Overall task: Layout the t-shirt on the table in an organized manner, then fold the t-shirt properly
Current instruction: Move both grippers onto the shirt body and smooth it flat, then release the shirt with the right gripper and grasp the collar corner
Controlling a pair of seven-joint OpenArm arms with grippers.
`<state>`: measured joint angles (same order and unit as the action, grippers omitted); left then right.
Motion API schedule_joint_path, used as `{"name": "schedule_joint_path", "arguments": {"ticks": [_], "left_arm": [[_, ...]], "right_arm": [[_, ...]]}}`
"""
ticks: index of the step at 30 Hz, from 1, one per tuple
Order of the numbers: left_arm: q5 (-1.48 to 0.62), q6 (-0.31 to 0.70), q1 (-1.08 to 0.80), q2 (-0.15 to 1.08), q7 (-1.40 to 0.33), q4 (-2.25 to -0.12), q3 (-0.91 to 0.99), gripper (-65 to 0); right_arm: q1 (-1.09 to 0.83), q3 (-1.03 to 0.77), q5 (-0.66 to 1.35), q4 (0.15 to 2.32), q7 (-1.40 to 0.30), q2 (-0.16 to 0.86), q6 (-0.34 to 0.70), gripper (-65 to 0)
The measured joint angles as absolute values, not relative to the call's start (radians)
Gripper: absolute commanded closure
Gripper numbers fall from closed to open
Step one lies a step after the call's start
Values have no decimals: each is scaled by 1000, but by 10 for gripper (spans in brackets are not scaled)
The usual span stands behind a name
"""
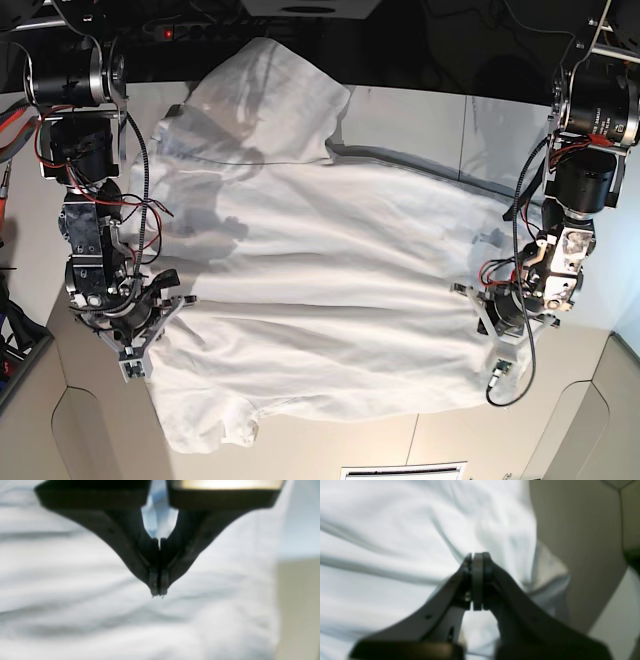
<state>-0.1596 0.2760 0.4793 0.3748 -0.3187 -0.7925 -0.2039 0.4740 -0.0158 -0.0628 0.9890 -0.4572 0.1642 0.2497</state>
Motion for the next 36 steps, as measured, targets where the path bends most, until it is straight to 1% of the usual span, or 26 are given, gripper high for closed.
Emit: {"name": "schedule_joint_path", "arguments": {"ticks": [1, 2, 3, 4, 7, 10, 13, 16, 19, 23, 27, 31, 34, 36], "left_arm": [[-170, 279, 479, 380, -347, -834, -179, -125], [-184, 282, 480, 384, -376, -876, -154, -200], [-199, 281, 483, 386, -402, -918, -131, -257], [-209, 281, 485, 388, -424, -958, -107, -285], [-241, 290, 487, 405, -524, -1057, -44, -288], [-327, 368, 478, 443, -590, -1119, 9, -288], [-402, 415, 467, 467, -609, -1132, 52, -288], [-441, 451, 437, 474, -614, -1132, 72, -288], [-481, 497, 395, 469, -613, -1132, 72, -288], [-531, 550, 340, 459, -614, -1132, 72, -288], [-536, 587, 299, 438, -616, -1132, 70, -288], [-530, 591, 277, 424, -617, -1132, 73, -288], [-533, 592, 276, 399, -616, -1132, 72, -288], [-535, 592, 275, 391, -617, -1132, 71, -288]], "right_arm": [[475, -23, -28, 1028, -495, 166, 281, -129], [475, -32, -2, 1068, -536, 166, 296, -208], [474, -39, 23, 1109, -573, 166, 300, -233], [474, -47, 34, 1151, -618, 166, 298, -232], [442, -86, 68, 1321, -765, 163, 300, -231], [350, -177, 117, 1544, -869, 165, 306, -231], [196, -273, 259, 1706, -885, 176, 353, -231], [9, -352, 382, 1796, -898, 170, 425, -231], [-152, -436, 514, 1854, -900, 167, 476, -231], [-319, -545, 696, 1866, -888, 166, 542, -231], [-435, -638, 732, 1855, -851, 111, 558, -232], [-440, -648, 745, 1758, -814, 70, 560, -232], [-400, -647, 741, 1627, -746, 58, 553, -232], [-358, -648, 700, 1546, -748, 59, 547, -232]]}}
